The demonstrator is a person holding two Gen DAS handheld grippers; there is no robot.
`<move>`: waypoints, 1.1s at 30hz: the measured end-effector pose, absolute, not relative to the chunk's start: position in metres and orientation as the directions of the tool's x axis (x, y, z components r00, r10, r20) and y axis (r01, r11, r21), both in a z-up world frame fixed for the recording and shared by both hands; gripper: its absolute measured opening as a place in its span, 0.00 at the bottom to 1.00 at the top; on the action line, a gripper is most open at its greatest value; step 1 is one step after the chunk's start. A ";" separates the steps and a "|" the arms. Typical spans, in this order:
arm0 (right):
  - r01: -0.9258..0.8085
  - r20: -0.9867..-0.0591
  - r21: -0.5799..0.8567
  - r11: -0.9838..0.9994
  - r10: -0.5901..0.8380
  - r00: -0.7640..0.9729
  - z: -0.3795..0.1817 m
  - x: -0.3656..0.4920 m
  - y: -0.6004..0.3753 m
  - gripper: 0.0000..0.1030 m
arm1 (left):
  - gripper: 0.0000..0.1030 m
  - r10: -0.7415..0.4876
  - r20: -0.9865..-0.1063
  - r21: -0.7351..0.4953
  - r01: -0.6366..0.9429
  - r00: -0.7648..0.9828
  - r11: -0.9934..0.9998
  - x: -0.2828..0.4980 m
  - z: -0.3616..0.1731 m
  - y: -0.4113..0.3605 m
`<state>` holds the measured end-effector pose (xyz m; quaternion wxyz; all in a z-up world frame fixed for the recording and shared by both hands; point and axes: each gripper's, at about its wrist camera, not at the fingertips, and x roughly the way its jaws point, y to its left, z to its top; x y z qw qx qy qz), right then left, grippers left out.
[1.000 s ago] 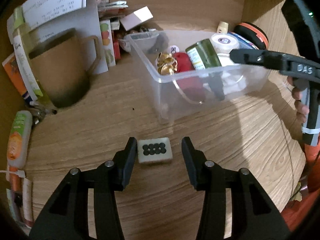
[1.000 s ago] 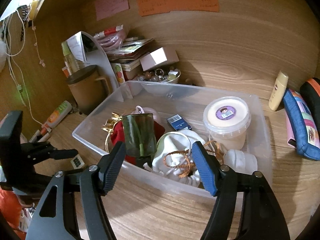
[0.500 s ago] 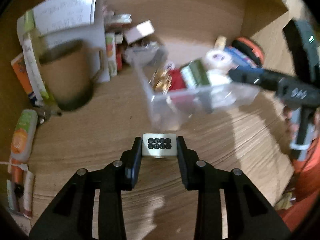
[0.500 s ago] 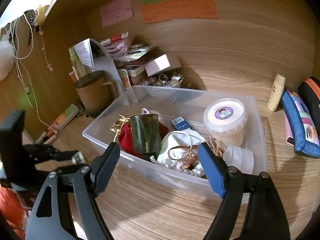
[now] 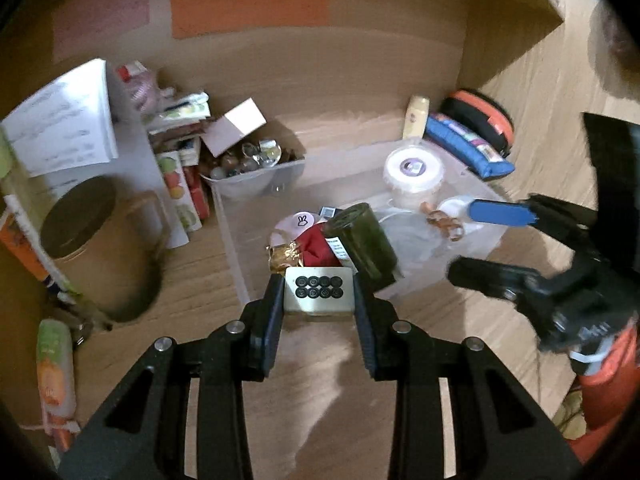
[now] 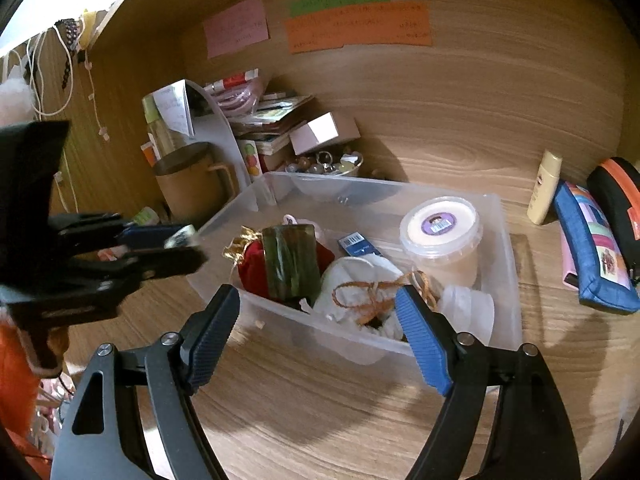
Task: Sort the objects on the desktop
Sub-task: 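Lower the green card into the box and open the left gripper, then withdraw both grippers away from the box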
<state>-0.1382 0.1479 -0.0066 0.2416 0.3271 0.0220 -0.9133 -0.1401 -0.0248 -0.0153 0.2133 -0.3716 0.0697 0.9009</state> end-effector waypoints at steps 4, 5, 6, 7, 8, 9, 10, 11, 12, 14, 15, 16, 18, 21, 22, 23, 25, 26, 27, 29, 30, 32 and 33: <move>0.441 -0.607 0.102 -0.892 -0.407 -0.683 -0.006 -0.135 0.151 0.82 | 0.32 0.331 -0.719 -0.046 -0.432 -0.612 -0.900 -0.151 -0.023 -0.021; 0.436 -0.606 0.100 -0.894 -0.402 -0.686 -0.006 -0.135 0.152 0.82 | 0.32 0.331 -0.720 -0.048 -0.432 -0.610 -0.901 -0.152 -0.024 -0.021; 0.431 -0.606 0.097 -0.897 -0.396 -0.690 -0.005 -0.135 0.152 0.83 | 0.32 0.331 -0.720 -0.047 -0.433 -0.610 -0.900 -0.152 -0.024 -0.020; 0.421 -0.607 0.090 -0.903 -0.385 -0.695 -0.005 -0.135 0.153 0.83 | 0.32 0.328 -0.718 -0.044 -0.430 -0.614 -0.902 -0.152 -0.024 -0.020; 0.416 -0.607 0.087 -0.905 -0.379 -0.698 -0.005 -0.135 0.154 0.84 | 0.32 0.326 -0.717 -0.041 -0.430 -0.616 -0.902 -0.152 -0.024 -0.019; 0.413 -0.607 0.086 -0.907 -0.376 -0.700 -0.005 -0.135 0.154 0.84 | 0.32 0.328 -0.716 -0.040 -0.432 -0.617 -0.901 -0.151 -0.023 -0.019; 0.408 -0.607 0.087 -0.909 -0.372 -0.702 -0.005 -0.135 0.155 0.84 | 0.32 0.327 -0.714 -0.038 -0.433 -0.619 -0.901 -0.150 -0.023 -0.019; 0.402 -0.607 0.087 -0.912 -0.368 -0.704 -0.005 -0.135 0.155 0.84 | 0.35 0.329 -0.713 -0.037 -0.434 -0.620 -0.900 -0.150 -0.022 -0.019; 0.397 -0.607 0.086 -0.914 -0.364 -0.707 -0.005 -0.134 0.156 0.84 | 0.37 0.329 -0.709 -0.035 -0.434 -0.624 -0.900 -0.148 -0.022 -0.019; 0.390 -0.605 0.089 -0.917 -0.361 -0.710 -0.004 -0.134 0.156 0.84 | 0.49 0.322 -0.698 -0.028 -0.425 -0.639 -0.905 -0.145 -0.019 -0.020; 0.388 -0.605 0.090 -0.917 -0.359 -0.710 -0.004 -0.134 0.156 0.84 | 0.51 0.324 -0.692 -0.031 -0.422 -0.645 -0.906 -0.143 -0.018 -0.021; 0.384 -0.604 0.089 -0.919 -0.356 -0.713 -0.004 -0.133 0.157 0.84 | 0.55 0.328 -0.681 -0.036 -0.417 -0.655 -0.908 -0.140 -0.015 -0.023; 0.376 -0.600 0.080 -0.923 -0.346 -0.721 -0.002 -0.130 0.157 0.84 | 0.61 0.334 -0.663 -0.043 -0.411 -0.670 -0.911 -0.136 -0.011 -0.026; 0.367 -0.593 0.066 -0.928 -0.332 -0.733 0.001 -0.126 0.158 0.84 | 0.73 0.315 -0.626 -0.024 -0.386 -0.713 -0.922 -0.127 -0.002 -0.029; 0.364 -0.590 0.062 -0.930 -0.328 -0.738 0.002 -0.124 0.158 0.84 | 0.79 0.306 -0.610 -0.013 -0.376 -0.731 -0.926 -0.123 0.002 -0.030; 0.361 -0.587 0.058 -0.931 -0.325 -0.742 0.004 -0.123 0.159 0.84 | 0.85 0.297 -0.595 -0.007 -0.365 -0.747 -0.931 -0.119 0.005 -0.032; 0.353 -0.580 0.054 -0.934 -0.317 -0.750 0.007 -0.119 0.160 0.84 | 0.91 0.280 -0.560 0.006 -0.342 -0.780 -0.940 -0.110 0.013 -0.035; 0.348 -0.574 0.051 -0.936 -0.312 -0.757 0.010 -0.116 0.160 0.84 | 0.93 0.271 -0.548 0.013 -0.332 -0.791 -0.943 -0.107 0.016 -0.036; 0.344 -0.569 0.049 -0.938 -0.309 -0.762 0.012 -0.114 0.160 0.84 | 0.93 0.258 -0.532 0.022 -0.318 -0.806 -0.948 -0.102 0.019 -0.038; 0.335 -0.555 0.046 -0.941 -0.303 -0.775 0.017 -0.107 0.161 0.84 | 0.97 0.256 -0.504 0.014 -0.303 -0.825 -0.953 -0.094 0.025 -0.042; 0.332 -0.547 0.045 -0.942 -0.301 -0.781 0.020 -0.103 0.161 0.85 | 0.97 0.251 -0.494 0.007 -0.293 -0.832 -0.956 -0.090 0.027 -0.045; 0.319 -0.529 0.035 -0.947 -0.288 -0.798 0.025 -0.094 0.161 0.89 | 0.98 0.221 -0.477 0.010 -0.256 -0.851 -0.967 -0.084 0.030 -0.047; 0.311 -0.519 0.024 -0.950 -0.278 -0.808 0.027 -0.089 0.161 0.90 | 0.98 0.204 -0.468 0.015 -0.238 -0.860 -0.971 -0.080 0.031 -0.049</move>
